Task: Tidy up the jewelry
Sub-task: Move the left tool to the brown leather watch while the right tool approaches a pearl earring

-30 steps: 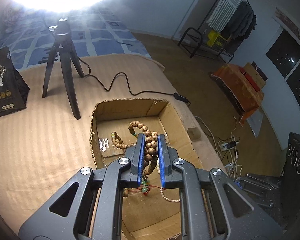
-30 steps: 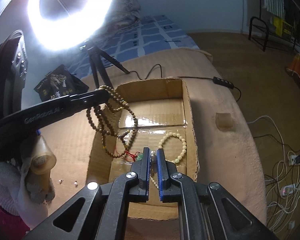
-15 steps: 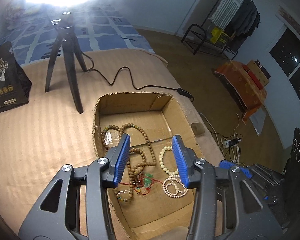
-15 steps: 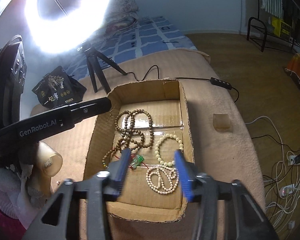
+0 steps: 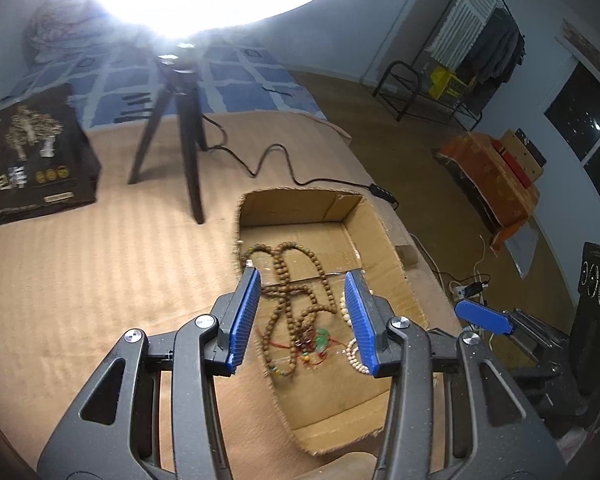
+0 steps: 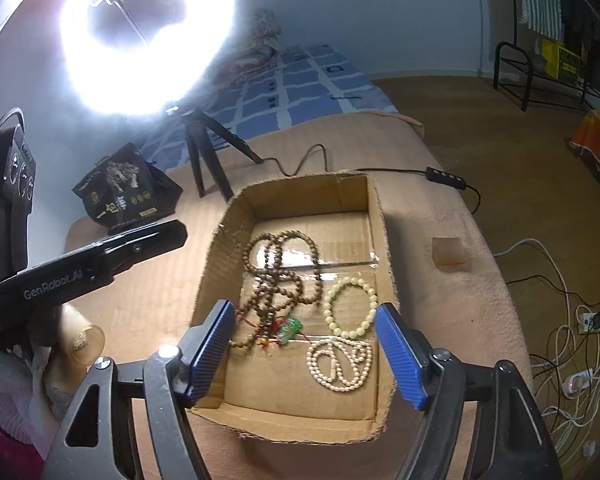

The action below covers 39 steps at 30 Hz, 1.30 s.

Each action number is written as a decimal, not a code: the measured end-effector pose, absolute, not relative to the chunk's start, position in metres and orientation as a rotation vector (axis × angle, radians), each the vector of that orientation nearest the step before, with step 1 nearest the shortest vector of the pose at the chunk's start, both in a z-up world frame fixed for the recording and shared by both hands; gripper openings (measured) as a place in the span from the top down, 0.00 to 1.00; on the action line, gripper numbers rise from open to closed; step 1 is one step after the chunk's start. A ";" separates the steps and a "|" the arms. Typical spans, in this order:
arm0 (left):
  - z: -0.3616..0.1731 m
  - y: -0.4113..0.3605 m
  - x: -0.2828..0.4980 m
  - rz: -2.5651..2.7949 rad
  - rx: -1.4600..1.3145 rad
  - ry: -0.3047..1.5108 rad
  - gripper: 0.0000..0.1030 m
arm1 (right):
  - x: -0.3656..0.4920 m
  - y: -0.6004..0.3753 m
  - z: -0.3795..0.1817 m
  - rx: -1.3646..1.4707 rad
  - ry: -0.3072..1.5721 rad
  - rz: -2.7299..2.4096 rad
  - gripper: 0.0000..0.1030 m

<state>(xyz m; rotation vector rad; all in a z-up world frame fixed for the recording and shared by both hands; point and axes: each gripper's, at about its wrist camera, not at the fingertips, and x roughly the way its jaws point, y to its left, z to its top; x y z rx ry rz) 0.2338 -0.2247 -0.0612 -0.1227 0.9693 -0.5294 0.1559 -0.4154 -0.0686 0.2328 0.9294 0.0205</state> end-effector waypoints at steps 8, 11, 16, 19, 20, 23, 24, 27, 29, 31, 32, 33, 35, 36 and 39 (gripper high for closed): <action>-0.042 -0.177 0.204 -0.466 -0.093 0.908 0.57 | 0.147 -0.394 -0.057 0.220 0.876 0.078 0.17; -0.037 -0.150 0.192 -0.436 -0.113 0.903 0.57 | 0.144 -0.384 -0.053 0.207 0.862 0.091 0.15; -0.032 -0.108 0.171 -0.389 -0.127 0.898 0.57 | 0.139 -0.367 -0.047 0.206 0.849 0.123 0.13; -0.032 -0.081 0.156 -0.358 -0.140 0.898 0.57 | 0.133 -0.354 -0.046 0.200 0.844 0.148 0.13; -0.033 -0.070 0.151 -0.345 -0.148 0.904 0.57 | 0.131 -0.349 -0.045 0.198 0.844 0.155 0.13; -0.038 -0.045 0.138 -0.318 -0.163 0.916 0.57 | 0.126 -0.335 -0.045 0.192 0.845 0.184 0.13; -0.039 -0.038 0.134 -0.311 -0.165 0.921 0.57 | 0.124 -0.330 -0.045 0.192 0.846 0.195 0.13; -0.046 -0.014 0.123 -0.281 -0.183 0.934 0.57 | 0.117 -0.315 -0.048 0.192 0.854 0.228 0.13; -0.052 0.002 0.116 -0.264 -0.202 0.946 0.57 | 0.114 -0.305 -0.053 0.192 0.864 0.250 0.13; -0.057 0.014 0.109 -0.245 -0.213 0.956 0.57 | 0.112 -0.296 -0.057 0.181 0.875 0.268 0.13; -0.061 0.021 0.106 -0.234 -0.221 0.963 0.57 | 0.112 -0.291 -0.059 0.173 0.882 0.278 0.13; -0.065 0.028 0.103 -0.224 -0.228 0.970 0.57 | 0.111 -0.286 -0.062 0.166 0.889 0.287 0.13; -0.072 0.037 0.100 -0.214 -0.238 0.984 0.57 | 0.111 -0.277 -0.067 0.162 0.902 0.301 0.13; -0.076 0.041 0.098 -0.209 -0.242 0.992 0.57 | 0.111 -0.273 -0.070 0.168 0.911 0.306 0.13; -0.085 0.049 0.093 -0.207 -0.245 1.012 0.57 | 0.112 -0.264 -0.079 0.176 0.935 0.319 0.13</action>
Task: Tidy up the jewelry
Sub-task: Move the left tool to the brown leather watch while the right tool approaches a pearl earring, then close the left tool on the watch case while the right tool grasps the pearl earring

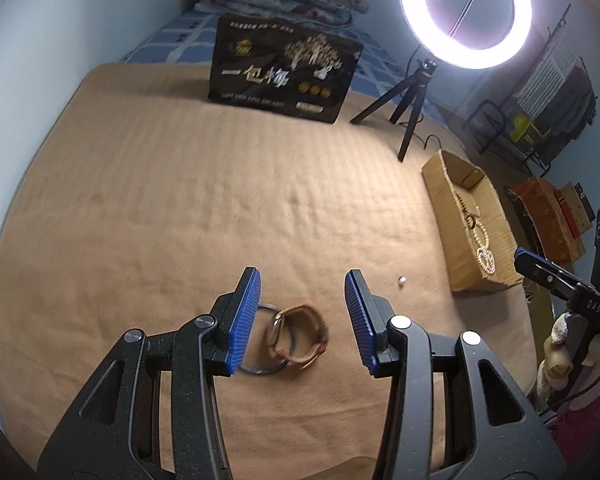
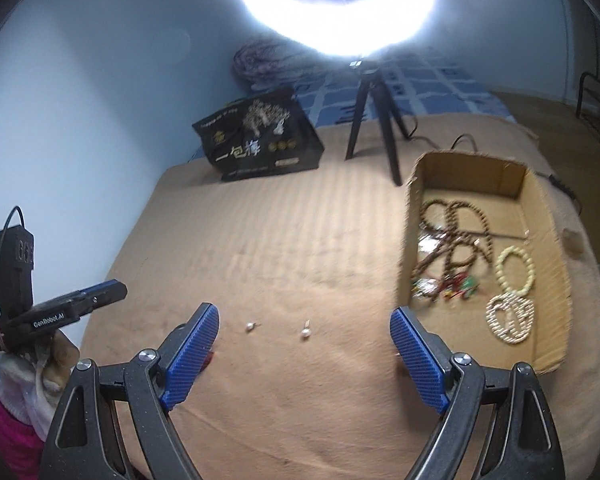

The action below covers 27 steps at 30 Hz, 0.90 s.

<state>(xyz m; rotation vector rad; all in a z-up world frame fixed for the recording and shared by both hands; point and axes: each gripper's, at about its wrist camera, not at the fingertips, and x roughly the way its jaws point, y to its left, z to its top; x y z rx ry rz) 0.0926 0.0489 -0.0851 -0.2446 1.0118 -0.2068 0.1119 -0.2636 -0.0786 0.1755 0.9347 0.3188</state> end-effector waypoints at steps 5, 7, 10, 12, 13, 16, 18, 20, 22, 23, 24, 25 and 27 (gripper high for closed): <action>-0.108 0.053 0.089 -0.216 -0.257 1.067 0.57 | 0.116 -0.248 -0.092 0.126 0.974 0.335 0.13; -0.118 0.054 0.089 -0.220 -0.273 1.100 0.57 | 0.118 -0.242 -0.099 0.118 0.992 0.346 0.15; -0.131 0.055 0.089 -0.220 -0.297 1.134 0.57 | 0.123 -0.234 -0.108 0.096 1.020 0.360 0.18; -0.138 0.055 0.089 -0.224 -0.301 1.151 0.57 | 0.126 -0.231 -0.115 0.082 1.029 0.359 0.20; -0.141 0.055 0.088 -0.228 -0.307 1.157 0.57 | 0.128 -0.230 -0.118 0.078 1.035 0.358 0.23; -0.147 0.053 0.088 -0.233 -0.314 1.171 0.57 | 0.133 -0.227 -0.131 0.070 1.067 0.355 0.28; -0.151 0.053 0.090 -0.233 -0.317 1.183 0.57 | 0.134 -0.224 -0.138 0.061 1.088 0.354 0.32; -0.156 0.052 0.092 -0.234 -0.328 1.199 0.57 | 0.135 -0.222 -0.144 0.044 1.102 0.353 0.35; -0.161 0.049 0.094 -0.234 -0.323 1.214 0.62 | 0.136 -0.219 -0.149 0.019 1.109 0.351 0.39; -0.163 0.048 0.094 -0.235 -0.319 1.220 0.62 | 0.137 -0.218 -0.153 0.004 1.114 0.348 0.40; -0.165 0.047 0.095 -0.236 -0.318 1.223 0.62 | 0.137 -0.217 -0.155 -0.002 1.122 0.351 0.42; -0.166 0.046 0.096 -0.236 -0.316 1.226 0.62 | 0.138 -0.216 -0.159 -0.012 1.129 0.350 0.44; -0.168 0.043 0.098 -0.232 -0.308 1.228 0.62 | 0.140 -0.215 -0.164 -0.027 1.139 0.350 0.47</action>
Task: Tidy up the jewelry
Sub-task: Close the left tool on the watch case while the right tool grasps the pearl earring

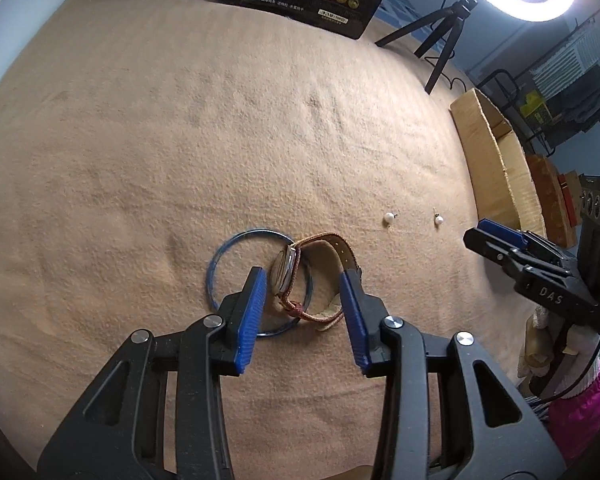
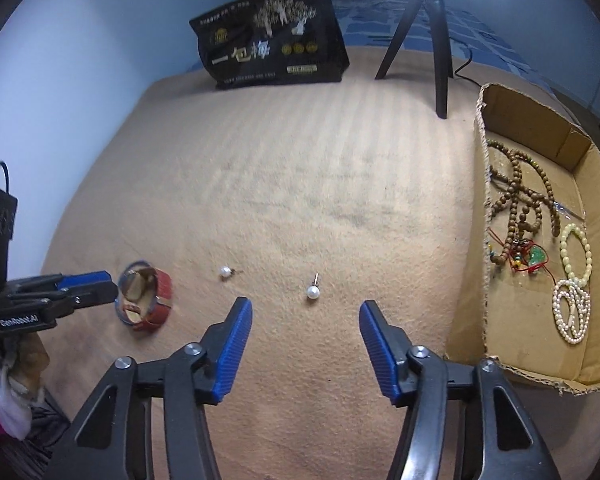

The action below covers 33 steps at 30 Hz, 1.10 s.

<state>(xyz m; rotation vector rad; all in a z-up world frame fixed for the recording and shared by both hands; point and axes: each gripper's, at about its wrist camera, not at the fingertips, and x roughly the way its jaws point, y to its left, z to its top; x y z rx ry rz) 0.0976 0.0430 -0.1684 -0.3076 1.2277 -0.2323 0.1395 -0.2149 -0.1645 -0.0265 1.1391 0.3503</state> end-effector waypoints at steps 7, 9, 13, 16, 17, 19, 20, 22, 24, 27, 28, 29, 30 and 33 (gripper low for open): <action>-0.178 0.037 0.103 -0.218 -0.290 1.243 0.64 | 0.143 -0.208 -0.175 -0.081 1.152 0.341 0.51; -0.181 0.034 0.104 -0.219 -0.285 1.250 0.64 | 0.144 -0.206 -0.179 -0.090 1.158 0.342 0.54; -0.187 0.027 0.106 -0.217 -0.261 1.261 0.68 | 0.146 -0.203 -0.185 -0.108 1.165 0.341 0.58; -0.189 0.026 0.107 -0.211 -0.253 1.264 0.68 | 0.149 -0.201 -0.187 -0.113 1.163 0.335 0.60; -0.190 0.026 0.107 -0.209 -0.254 1.265 0.68 | 0.150 -0.200 -0.188 -0.112 1.161 0.335 0.60; -0.192 0.025 0.108 -0.201 -0.247 1.265 0.71 | 0.152 -0.199 -0.189 -0.113 1.150 0.328 0.64; -0.192 0.025 0.109 -0.199 -0.246 1.266 0.71 | 0.152 -0.198 -0.190 -0.115 1.150 0.327 0.64; -0.193 0.025 0.110 -0.197 -0.243 1.267 0.72 | 0.155 -0.196 -0.192 -0.122 1.150 0.322 0.67; -0.194 0.025 0.110 -0.194 -0.233 1.267 0.74 | 0.156 -0.194 -0.193 -0.125 1.148 0.321 0.67; -0.196 0.025 0.110 -0.190 -0.226 1.269 0.76 | 0.158 -0.192 -0.194 -0.134 1.145 0.320 0.69; -0.196 0.026 0.110 -0.188 -0.225 1.270 0.78 | 0.158 -0.191 -0.195 -0.140 1.144 0.317 0.70; -0.197 0.025 0.110 -0.184 -0.219 1.270 0.79 | 0.158 -0.191 -0.195 -0.143 1.144 0.316 0.71; -0.197 0.026 0.110 -0.180 -0.215 1.269 0.81 | 0.158 -0.190 -0.196 -0.149 1.144 0.315 0.72; -0.197 0.024 0.111 -0.174 -0.207 1.266 0.84 | 0.158 -0.187 -0.196 -0.168 1.141 0.315 0.76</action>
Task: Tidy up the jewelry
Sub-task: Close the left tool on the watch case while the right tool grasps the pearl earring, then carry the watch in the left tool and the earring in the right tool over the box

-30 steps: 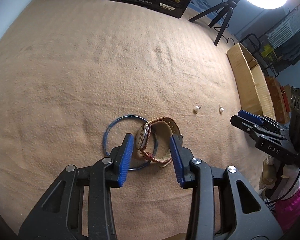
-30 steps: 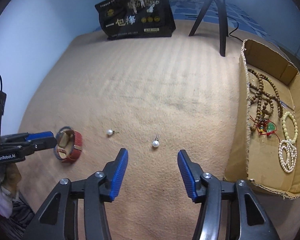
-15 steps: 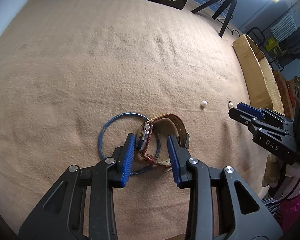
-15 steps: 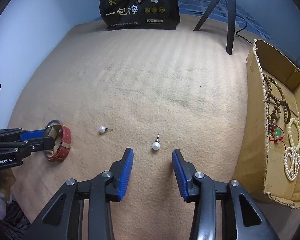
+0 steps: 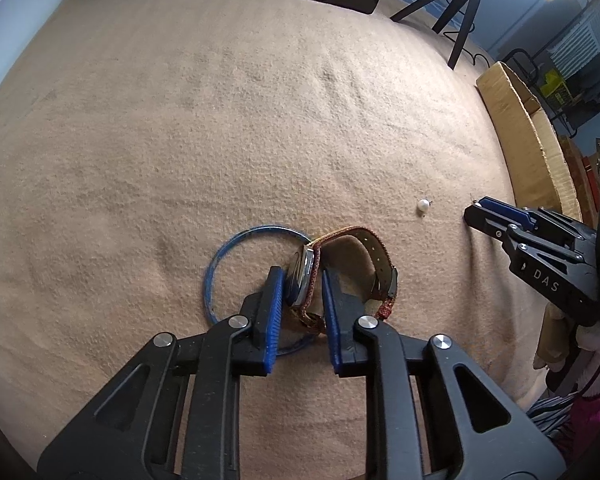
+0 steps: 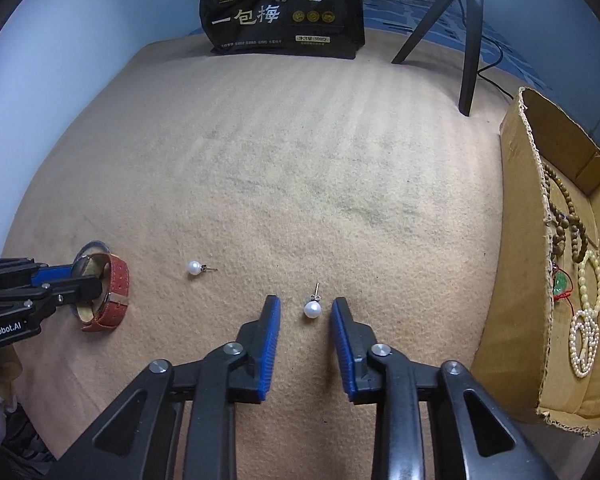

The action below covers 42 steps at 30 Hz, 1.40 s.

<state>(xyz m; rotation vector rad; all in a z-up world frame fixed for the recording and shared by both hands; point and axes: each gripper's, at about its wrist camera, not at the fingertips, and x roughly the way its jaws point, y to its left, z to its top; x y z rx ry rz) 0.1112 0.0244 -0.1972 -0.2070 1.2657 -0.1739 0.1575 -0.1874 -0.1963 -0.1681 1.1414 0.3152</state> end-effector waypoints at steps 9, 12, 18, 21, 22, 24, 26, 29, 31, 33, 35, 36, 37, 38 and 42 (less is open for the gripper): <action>-0.198 0.024 0.111 -0.170 -0.185 1.263 0.88 | 0.156 -0.188 -0.196 -0.164 1.138 0.325 0.92; -0.197 0.023 0.111 -0.170 -0.188 1.261 0.88 | 0.156 -0.191 -0.195 -0.152 1.137 0.325 0.94; -0.195 0.023 0.110 -0.175 -0.184 1.255 0.89 | 0.154 -0.193 -0.192 -0.143 1.114 0.318 0.94; -0.192 0.025 0.108 -0.176 -0.188 1.246 0.89 | 0.152 -0.194 -0.188 -0.142 1.101 0.318 0.94; -0.190 0.026 0.108 -0.177 -0.189 1.243 0.89 | 0.151 -0.195 -0.185 -0.141 1.095 0.319 0.94; -0.187 0.027 0.106 -0.177 -0.192 1.233 0.89 | 0.149 -0.195 -0.182 -0.137 1.088 0.321 0.94; -0.185 0.029 0.105 -0.176 -0.193 1.225 0.89 | 0.147 -0.194 -0.177 -0.132 1.077 0.328 0.94; -0.179 0.030 0.103 -0.178 -0.195 1.215 0.89 | 0.142 -0.192 -0.167 -0.136 1.072 0.331 0.94; -0.173 0.030 0.100 -0.180 -0.192 1.197 0.89 | 0.139 -0.191 -0.161 -0.135 1.058 0.337 0.94; -0.166 0.029 0.098 -0.182 -0.192 1.178 0.89 | 0.135 -0.191 -0.153 -0.129 1.042 0.346 0.94; -0.158 0.028 0.096 -0.186 -0.194 1.156 0.89 | 0.131 -0.189 -0.145 -0.128 1.025 0.357 0.94; -0.153 0.028 0.095 -0.189 -0.192 1.144 0.89 | 0.128 -0.189 -0.141 -0.130 1.015 0.361 0.94; -0.149 0.027 0.095 -0.192 -0.191 1.133 0.89 | 0.126 -0.188 -0.138 -0.133 1.006 0.364 0.94; -0.145 0.025 0.094 -0.196 -0.191 1.120 0.89 | 0.124 -0.188 -0.134 -0.134 0.997 0.367 0.94; -0.126 0.016 0.094 -0.217 -0.191 1.075 0.89 | 0.115 -0.191 -0.121 -0.134 0.967 0.372 0.94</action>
